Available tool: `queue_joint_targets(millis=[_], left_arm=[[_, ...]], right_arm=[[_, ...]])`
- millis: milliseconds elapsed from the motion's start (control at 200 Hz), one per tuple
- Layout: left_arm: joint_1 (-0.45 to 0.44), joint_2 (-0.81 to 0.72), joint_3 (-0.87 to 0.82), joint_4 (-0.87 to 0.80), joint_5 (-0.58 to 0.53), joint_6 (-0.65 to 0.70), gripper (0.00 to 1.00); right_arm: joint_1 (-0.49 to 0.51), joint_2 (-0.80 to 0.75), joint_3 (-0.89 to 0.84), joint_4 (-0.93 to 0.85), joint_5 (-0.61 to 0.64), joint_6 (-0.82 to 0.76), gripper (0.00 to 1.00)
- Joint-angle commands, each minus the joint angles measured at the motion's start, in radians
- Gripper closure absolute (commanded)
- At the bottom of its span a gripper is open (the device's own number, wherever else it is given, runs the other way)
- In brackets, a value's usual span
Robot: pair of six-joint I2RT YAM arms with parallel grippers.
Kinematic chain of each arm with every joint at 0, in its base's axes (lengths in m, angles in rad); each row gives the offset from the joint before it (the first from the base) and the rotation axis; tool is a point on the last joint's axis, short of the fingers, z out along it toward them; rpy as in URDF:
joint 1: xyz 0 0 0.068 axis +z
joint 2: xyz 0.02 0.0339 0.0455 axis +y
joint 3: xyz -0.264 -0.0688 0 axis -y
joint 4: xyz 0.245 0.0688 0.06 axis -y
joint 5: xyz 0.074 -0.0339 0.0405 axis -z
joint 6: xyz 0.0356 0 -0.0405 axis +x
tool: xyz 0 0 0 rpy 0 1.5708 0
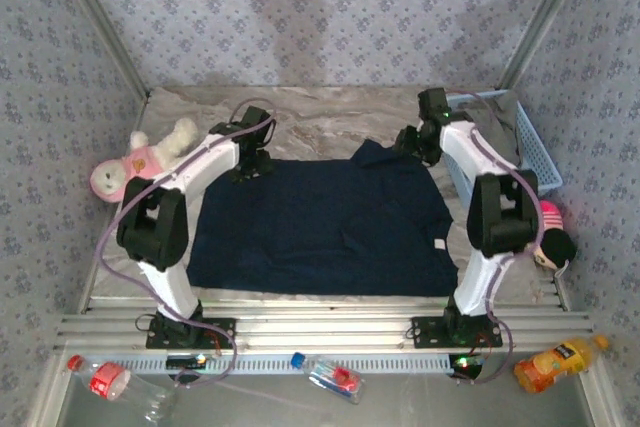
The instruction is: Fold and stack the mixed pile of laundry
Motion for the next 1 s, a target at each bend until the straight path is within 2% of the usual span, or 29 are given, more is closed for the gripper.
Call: queue_joint_targets(millis=[0,100,260,490,520,665,754,924,969,994], left_arm=[[0.021,0.042,0.042,0.007,0.002,0.057,0.36],[0.039,0.063,0.031,-0.003,0.021,0.064,0.36],[0.057,0.060,-0.001,-0.015,0.040,0.055,0.36],[0.059,0.008,-0.066,-0.027,0.046,0.017,0.36],[0.059,0.005,-0.073,-0.028,0.047,0.014,0.36],[0.064,0.007,-0.081,-0.045,0.045,0.013,0.36],[0.066,0.014,-0.079,-0.047,0.044,0.012,0.36],[0.074,0.034,-0.055,-0.058,0.031,0.021,0.36],[0.079,0.037,-0.050,-0.061,0.026,0.024,0.36],[0.082,0.037,-0.046,-0.065,0.023,0.028,0.36]], right_arm=[[-0.015,0.155,0.180,-0.033,0.036,-0.033,0.49],[-0.020,0.296,0.360,-0.079,0.045,-0.049,0.53],[-0.018,0.472,0.572,-0.155,0.053,-0.052,0.54],[-0.002,0.583,0.652,-0.196,0.022,-0.065,0.54],[0.001,0.587,0.652,-0.195,0.015,-0.070,0.57],[0.000,0.600,0.664,-0.198,-0.040,-0.077,0.87],[0.000,0.592,0.677,-0.204,-0.037,-0.092,1.00],[-0.010,0.543,0.713,-0.231,-0.003,-0.114,1.00],[-0.006,0.531,0.729,-0.244,0.014,-0.121,0.81],[-0.005,0.523,0.732,-0.243,0.026,-0.130,0.68]])
